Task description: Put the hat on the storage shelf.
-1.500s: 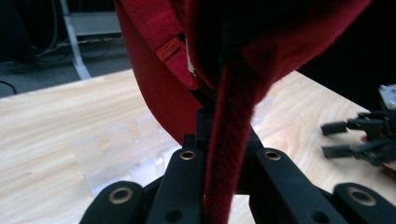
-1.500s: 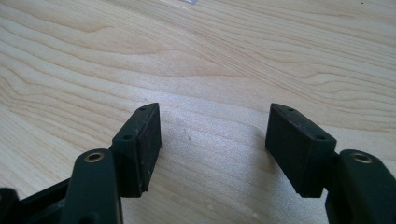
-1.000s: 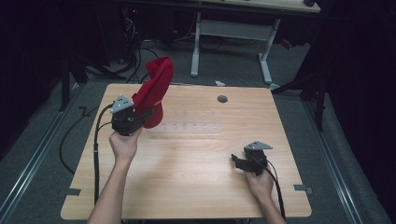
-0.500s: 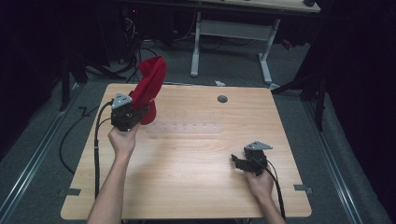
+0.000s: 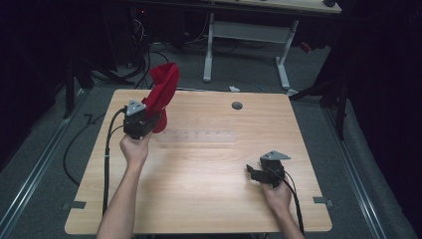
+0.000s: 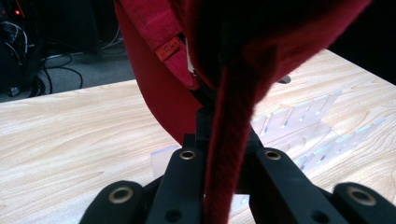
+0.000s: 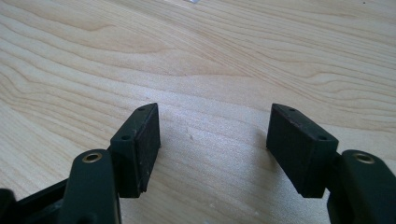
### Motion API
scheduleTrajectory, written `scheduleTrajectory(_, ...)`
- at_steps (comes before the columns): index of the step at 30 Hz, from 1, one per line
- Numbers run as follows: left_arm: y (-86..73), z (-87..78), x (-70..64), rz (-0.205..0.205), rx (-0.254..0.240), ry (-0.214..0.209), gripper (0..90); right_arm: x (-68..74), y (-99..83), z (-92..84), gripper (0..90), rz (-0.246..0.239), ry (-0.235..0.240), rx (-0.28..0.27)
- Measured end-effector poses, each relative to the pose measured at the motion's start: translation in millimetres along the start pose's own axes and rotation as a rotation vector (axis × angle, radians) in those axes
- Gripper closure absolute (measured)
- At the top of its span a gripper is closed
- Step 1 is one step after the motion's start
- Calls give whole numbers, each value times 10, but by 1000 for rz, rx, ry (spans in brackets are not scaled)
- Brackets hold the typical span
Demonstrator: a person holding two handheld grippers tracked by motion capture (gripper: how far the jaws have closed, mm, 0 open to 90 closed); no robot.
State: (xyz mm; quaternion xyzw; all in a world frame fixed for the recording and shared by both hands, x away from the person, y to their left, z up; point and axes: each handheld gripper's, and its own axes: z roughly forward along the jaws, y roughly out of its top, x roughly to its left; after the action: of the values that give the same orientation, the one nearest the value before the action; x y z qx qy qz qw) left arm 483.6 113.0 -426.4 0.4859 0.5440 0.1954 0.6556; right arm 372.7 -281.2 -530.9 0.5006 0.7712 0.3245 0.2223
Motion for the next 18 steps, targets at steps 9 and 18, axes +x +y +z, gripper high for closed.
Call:
scheduleTrajectory(9, -94, 80, 0, 21, 13, 22, 854, 1, -1, 0, 348, -4, 2, -2)
scheduleTrajectory(18, -139, 115, -10, 27, 6, 34, 854, 4, -1, 0, 344, -5, 2, -1)
